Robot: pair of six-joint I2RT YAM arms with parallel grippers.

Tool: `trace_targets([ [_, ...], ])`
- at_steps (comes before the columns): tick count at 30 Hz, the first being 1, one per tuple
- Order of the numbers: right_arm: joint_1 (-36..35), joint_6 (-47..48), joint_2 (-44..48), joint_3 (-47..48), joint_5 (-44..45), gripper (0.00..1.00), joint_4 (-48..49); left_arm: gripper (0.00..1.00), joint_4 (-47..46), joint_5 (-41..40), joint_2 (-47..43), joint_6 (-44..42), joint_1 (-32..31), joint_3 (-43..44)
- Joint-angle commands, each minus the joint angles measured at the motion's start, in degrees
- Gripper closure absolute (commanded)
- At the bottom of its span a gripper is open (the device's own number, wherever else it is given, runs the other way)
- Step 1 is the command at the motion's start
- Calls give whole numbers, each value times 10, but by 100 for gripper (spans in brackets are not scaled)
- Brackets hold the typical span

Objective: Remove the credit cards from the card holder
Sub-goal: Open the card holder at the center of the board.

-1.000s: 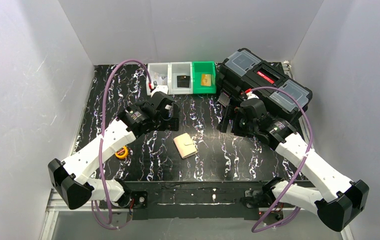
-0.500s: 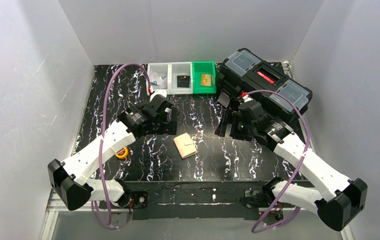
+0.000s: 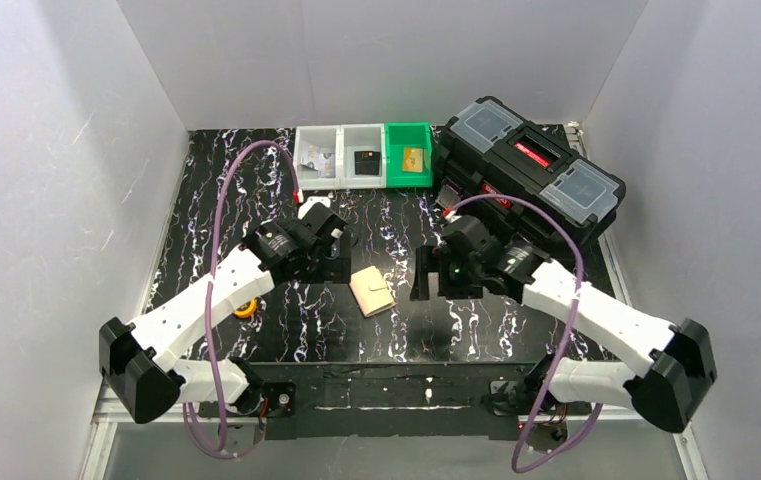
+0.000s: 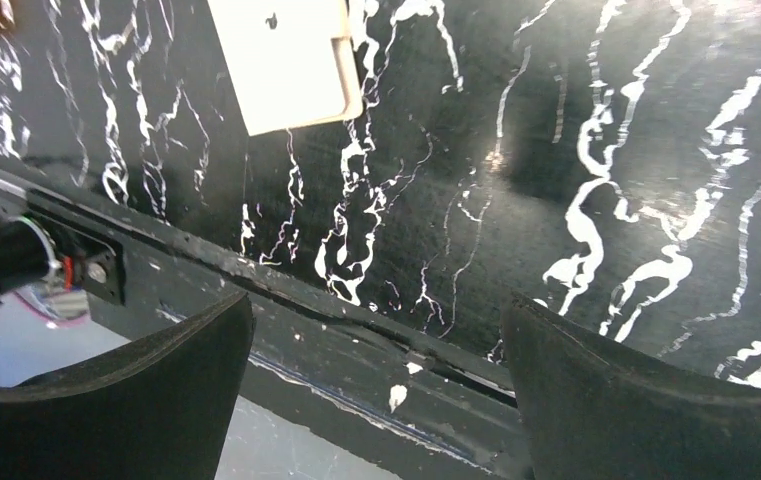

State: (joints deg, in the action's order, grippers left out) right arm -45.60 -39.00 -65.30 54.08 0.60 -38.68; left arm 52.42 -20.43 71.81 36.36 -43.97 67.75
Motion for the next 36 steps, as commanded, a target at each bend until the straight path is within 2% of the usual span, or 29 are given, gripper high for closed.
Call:
trace_targets([
  [1, -43, -11, -59, 17, 5, 0, 42, 0, 5, 11, -36, 35, 15, -30],
  [4, -62, -6, -122, 59, 16, 0, 48, 0, 16, 21, -38, 56, 37, -46],
  [11, -97, 10, -254, 171, 49, 19, 33, 0, 15, 77, -61, 74, 128, -87],
  [19, -112, 29, -366, 265, 74, 47, -15, 1, 16, 95, -79, 62, 178, -98],
  [36, -127, 26, -504, 411, 137, 60, -106, 0, -10, 132, -64, 51, 194, -111],
])
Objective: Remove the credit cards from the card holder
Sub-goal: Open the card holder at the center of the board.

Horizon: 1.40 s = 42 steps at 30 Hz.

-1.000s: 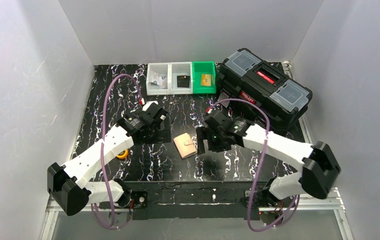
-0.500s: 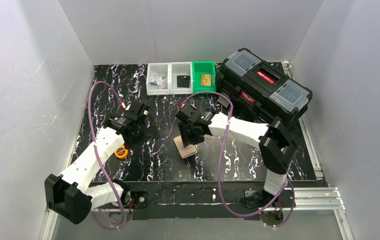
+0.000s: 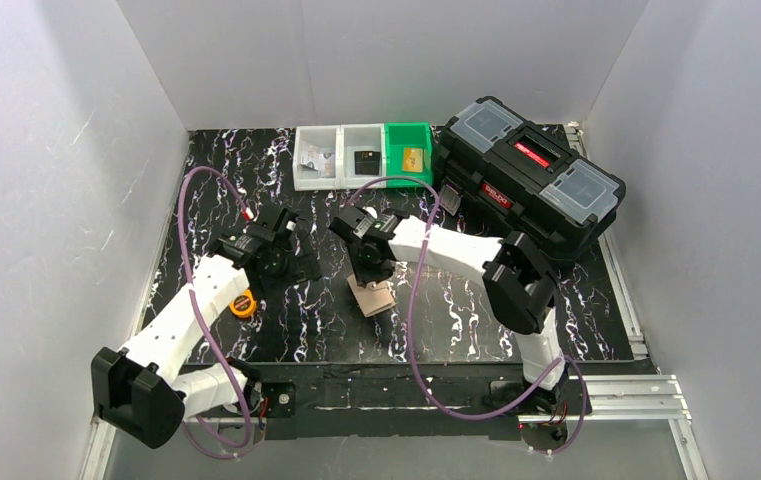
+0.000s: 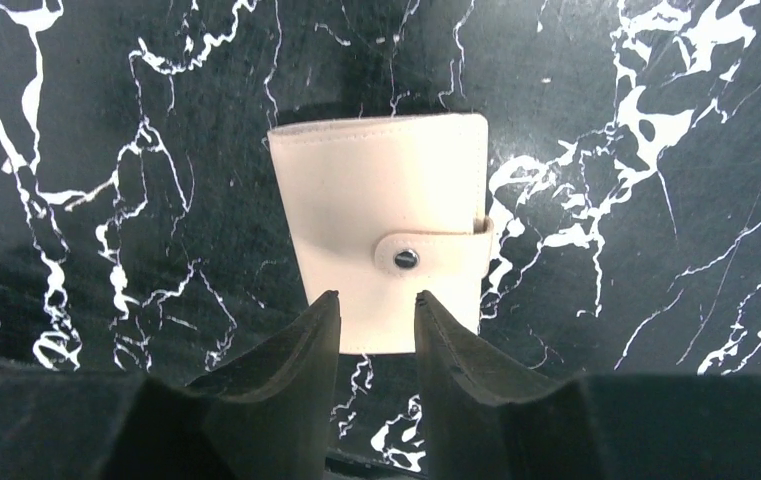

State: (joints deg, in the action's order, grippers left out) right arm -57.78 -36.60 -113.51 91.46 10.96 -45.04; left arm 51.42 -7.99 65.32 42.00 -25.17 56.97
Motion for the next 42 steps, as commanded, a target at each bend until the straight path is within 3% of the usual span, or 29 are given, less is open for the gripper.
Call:
trace_targets([
  [1, -5, 0, -28, 42, 37, 60, -46, 0, -1, 9, 2, -5, 7, -2],
  [24, -8, -9, -79, 53, 56, 52, -36, 0, -14, 35, 17, -5, 10, -2],
  [25, -8, -9, -93, 58, 54, 60, -41, 0, -14, 38, 18, -4, 10, -1],
  [26, -8, -14, -93, 45, 39, 73, -28, 1, -12, 40, 19, -7, 10, 3],
  [31, -1, -36, -46, -11, -14, 97, 14, 0, -24, 64, 17, -12, 9, -12],
  [42, 21, -75, 41, -85, -85, 99, 81, 1, -70, 146, 39, -19, 9, -36],
])
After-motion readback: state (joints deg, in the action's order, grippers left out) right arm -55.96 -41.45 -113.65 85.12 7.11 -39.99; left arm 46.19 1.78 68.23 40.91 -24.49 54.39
